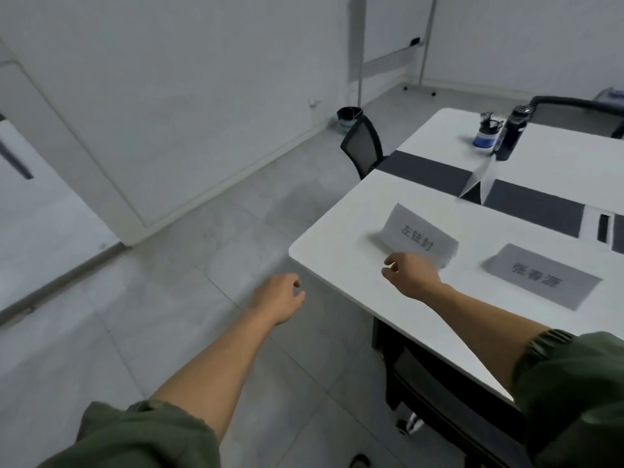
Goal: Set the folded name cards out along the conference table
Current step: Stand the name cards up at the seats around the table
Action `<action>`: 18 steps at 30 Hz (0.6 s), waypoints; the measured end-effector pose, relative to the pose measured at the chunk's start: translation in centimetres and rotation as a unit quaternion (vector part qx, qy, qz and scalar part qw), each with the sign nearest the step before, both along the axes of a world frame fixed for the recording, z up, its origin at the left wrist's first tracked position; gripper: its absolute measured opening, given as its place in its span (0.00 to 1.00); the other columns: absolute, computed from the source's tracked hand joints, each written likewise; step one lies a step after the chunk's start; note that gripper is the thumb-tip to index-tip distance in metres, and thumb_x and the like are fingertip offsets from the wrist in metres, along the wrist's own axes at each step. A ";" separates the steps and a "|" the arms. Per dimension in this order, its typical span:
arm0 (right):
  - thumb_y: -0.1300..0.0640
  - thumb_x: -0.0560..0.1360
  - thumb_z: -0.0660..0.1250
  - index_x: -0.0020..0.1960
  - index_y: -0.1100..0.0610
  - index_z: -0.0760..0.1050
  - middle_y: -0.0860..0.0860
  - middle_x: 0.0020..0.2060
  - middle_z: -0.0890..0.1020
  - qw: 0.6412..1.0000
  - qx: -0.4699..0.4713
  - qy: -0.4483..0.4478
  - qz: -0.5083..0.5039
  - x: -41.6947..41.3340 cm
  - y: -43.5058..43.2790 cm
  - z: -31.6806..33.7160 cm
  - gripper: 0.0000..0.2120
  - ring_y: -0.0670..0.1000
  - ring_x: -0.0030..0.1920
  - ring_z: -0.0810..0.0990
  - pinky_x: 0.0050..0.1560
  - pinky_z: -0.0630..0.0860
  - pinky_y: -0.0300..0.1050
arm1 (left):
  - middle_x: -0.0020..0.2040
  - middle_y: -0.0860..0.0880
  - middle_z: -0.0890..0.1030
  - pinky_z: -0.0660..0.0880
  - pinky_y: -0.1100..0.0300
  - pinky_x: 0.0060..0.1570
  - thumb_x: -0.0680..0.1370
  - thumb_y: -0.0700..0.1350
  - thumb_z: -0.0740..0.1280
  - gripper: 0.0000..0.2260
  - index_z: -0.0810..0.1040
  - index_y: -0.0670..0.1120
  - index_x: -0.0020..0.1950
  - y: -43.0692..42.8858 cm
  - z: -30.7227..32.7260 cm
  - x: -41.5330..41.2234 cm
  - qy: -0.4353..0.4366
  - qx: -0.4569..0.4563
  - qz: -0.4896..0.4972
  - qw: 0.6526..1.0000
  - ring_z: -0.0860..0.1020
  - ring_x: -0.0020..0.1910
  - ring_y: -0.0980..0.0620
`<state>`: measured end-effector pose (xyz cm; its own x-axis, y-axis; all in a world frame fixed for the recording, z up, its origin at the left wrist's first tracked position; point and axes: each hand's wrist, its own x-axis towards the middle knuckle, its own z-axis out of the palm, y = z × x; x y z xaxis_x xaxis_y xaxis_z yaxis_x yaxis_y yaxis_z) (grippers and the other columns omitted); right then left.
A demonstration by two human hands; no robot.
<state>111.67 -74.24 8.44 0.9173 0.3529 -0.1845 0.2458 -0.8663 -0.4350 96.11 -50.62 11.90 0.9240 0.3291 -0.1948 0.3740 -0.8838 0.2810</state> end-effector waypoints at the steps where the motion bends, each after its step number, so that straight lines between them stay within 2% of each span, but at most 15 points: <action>1: 0.47 0.77 0.64 0.61 0.51 0.77 0.49 0.51 0.83 1.000 -0.003 -0.001 -0.004 1.0 0.3 0.0 0.15 0.52 0.55 0.78 0.55 0.74 0.46 | 0.56 0.45 0.80 0.75 0.54 0.51 0.78 0.52 0.63 0.16 0.76 0.47 0.63 0.4 0.1 1.5 0.005 -0.004 -0.009 1.000 0.78 0.54 0.44; 6: 0.48 0.77 0.64 0.61 0.50 0.77 0.50 0.54 0.82 0.999 -0.015 0.003 -0.042 6.6 0.8 -0.2 0.15 0.53 0.53 0.79 0.53 0.76 0.46 | 0.56 0.46 0.80 0.76 0.54 0.51 0.78 0.52 0.63 0.14 0.76 0.49 0.62 2.3 -0.8 9.1 0.027 -0.026 -0.050 0.998 0.78 0.53 0.45; 10: 0.48 0.77 0.64 0.63 0.50 0.77 0.51 0.56 0.82 0.995 -0.027 0.002 -0.097 11.7 1.0 -1.1 0.16 0.54 0.55 0.80 0.53 0.76 0.45 | 0.55 0.47 0.81 0.75 0.55 0.52 0.79 0.50 0.62 0.15 0.75 0.48 0.64 4.2 -1.9 16.7 0.043 -0.032 -0.114 0.992 0.78 0.53 0.47; 15: 0.46 0.76 0.65 0.60 0.49 0.78 0.51 0.54 0.84 0.981 -0.036 0.000 -0.191 17.0 1.1 -1.4 0.15 0.54 0.53 0.80 0.52 0.77 0.47 | 0.57 0.46 0.80 0.68 0.61 0.45 0.80 0.49 0.62 0.15 0.74 0.46 0.65 6.4 -2.4 26.1 0.039 -0.038 -0.179 0.982 0.77 0.54 0.48; 18: 0.46 0.77 0.64 0.61 0.50 0.78 0.49 0.54 0.84 0.971 -0.040 -0.015 -0.237 19.4 1.4 -1.3 0.16 0.53 0.53 0.80 0.52 0.76 0.46 | 0.57 0.47 0.80 0.72 0.59 0.47 0.79 0.50 0.62 0.15 0.74 0.47 0.64 7.4 -2.8 31.6 0.059 -0.027 -0.222 0.973 0.78 0.54 0.47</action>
